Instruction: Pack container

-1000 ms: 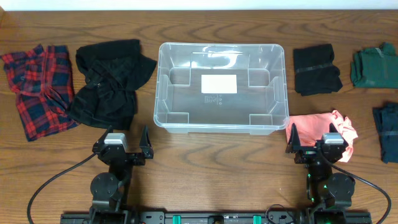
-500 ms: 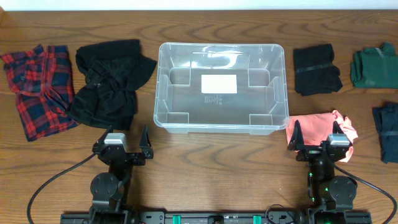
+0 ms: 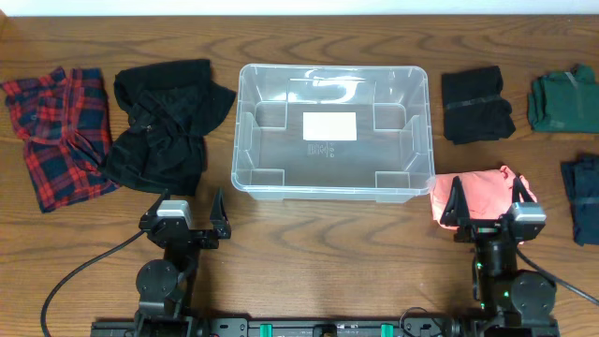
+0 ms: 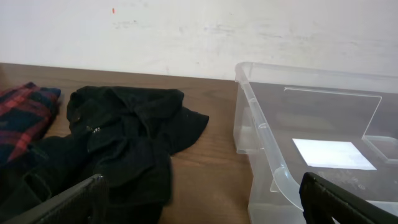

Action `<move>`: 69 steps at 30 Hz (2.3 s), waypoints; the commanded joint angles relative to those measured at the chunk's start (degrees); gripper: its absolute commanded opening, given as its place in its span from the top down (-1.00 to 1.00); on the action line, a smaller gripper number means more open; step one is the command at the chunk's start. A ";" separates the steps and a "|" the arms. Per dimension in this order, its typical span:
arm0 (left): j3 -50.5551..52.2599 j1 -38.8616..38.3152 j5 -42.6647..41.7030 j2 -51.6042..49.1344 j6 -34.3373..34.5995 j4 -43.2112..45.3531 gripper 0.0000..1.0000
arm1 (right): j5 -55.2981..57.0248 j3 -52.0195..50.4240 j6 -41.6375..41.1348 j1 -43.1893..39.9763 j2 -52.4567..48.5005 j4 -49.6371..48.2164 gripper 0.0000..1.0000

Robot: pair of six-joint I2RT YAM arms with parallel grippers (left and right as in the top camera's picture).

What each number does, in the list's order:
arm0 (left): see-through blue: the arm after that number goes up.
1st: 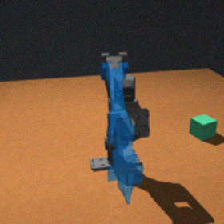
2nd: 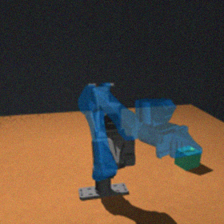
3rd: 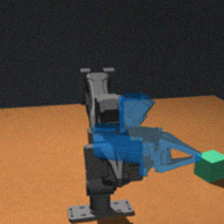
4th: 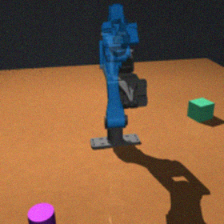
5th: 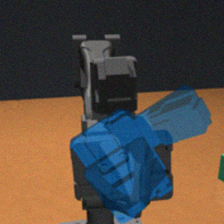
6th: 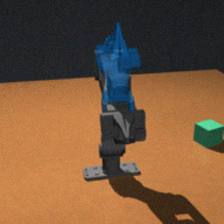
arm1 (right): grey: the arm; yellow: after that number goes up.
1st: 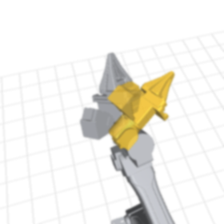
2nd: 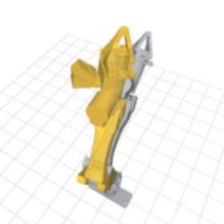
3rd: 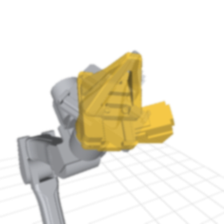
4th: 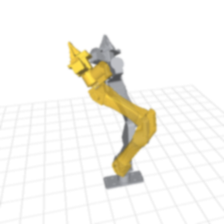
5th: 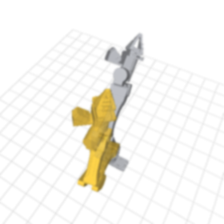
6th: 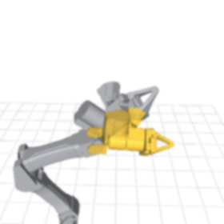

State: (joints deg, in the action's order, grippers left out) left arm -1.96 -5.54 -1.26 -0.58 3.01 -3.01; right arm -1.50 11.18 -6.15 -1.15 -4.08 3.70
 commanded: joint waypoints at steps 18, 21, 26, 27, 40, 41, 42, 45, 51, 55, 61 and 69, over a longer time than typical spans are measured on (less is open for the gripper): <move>1.73 -0.28 0.87 0.31 0.11 -1.07 -0.96 | -26.47 72.30 1.53 -8.22 -74.47 31.10 -0.98; 1.73 -0.28 0.87 0.31 0.11 -1.07 -0.96 | -20.76 73.75 1.51 -8.79 -78.60 30.18 -0.98; 1.73 -0.28 0.87 0.31 0.11 -1.07 -0.96 | -13.90 73.72 -4.24 -14.16 -84.35 32.15 -0.95; 1.73 -0.28 0.87 0.31 0.11 -1.07 -0.96 | -13.94 73.72 -4.96 -15.58 -85.55 32.54 -0.95; 1.73 -0.28 0.87 0.31 0.11 -1.07 -0.96 | -14.10 73.68 -2.32 -24.17 -101.85 34.62 -0.94; 1.73 -0.28 0.87 0.31 0.11 -1.09 -0.96 | -13.94 73.68 -2.10 -24.37 -102.97 34.62 -0.94; 1.73 -0.28 0.87 0.31 0.11 -1.07 -0.96 | -13.90 73.68 -1.84 -24.50 -104.13 34.51 -0.93; 1.73 -0.28 0.87 0.31 0.11 -1.07 -0.96 | -14.10 73.66 0.39 -24.55 -107.12 34.25 -0.93; 1.73 -0.28 0.87 0.31 0.11 -1.07 -0.96 | -16.96 73.68 7.63 -24.33 -111.78 33.27 -0.94; 1.73 -0.28 0.87 0.31 0.11 -1.07 -0.96 | -17.49 73.66 10.05 -24.33 -114.29 32.44 -0.92; 1.73 -0.28 0.87 0.31 0.11 -1.07 -0.96 | -21.51 73.66 12.28 -24.22 -116.15 29.94 -0.85; 1.73 -0.28 0.87 0.31 0.11 -1.07 -0.96 | -21.44 73.66 12.24 -23.21 -118.20 26.95 -0.75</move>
State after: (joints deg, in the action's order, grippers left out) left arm -1.93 -5.54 -1.26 -0.58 3.01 -2.98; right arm -21.63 83.81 4.95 -25.08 -119.96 31.05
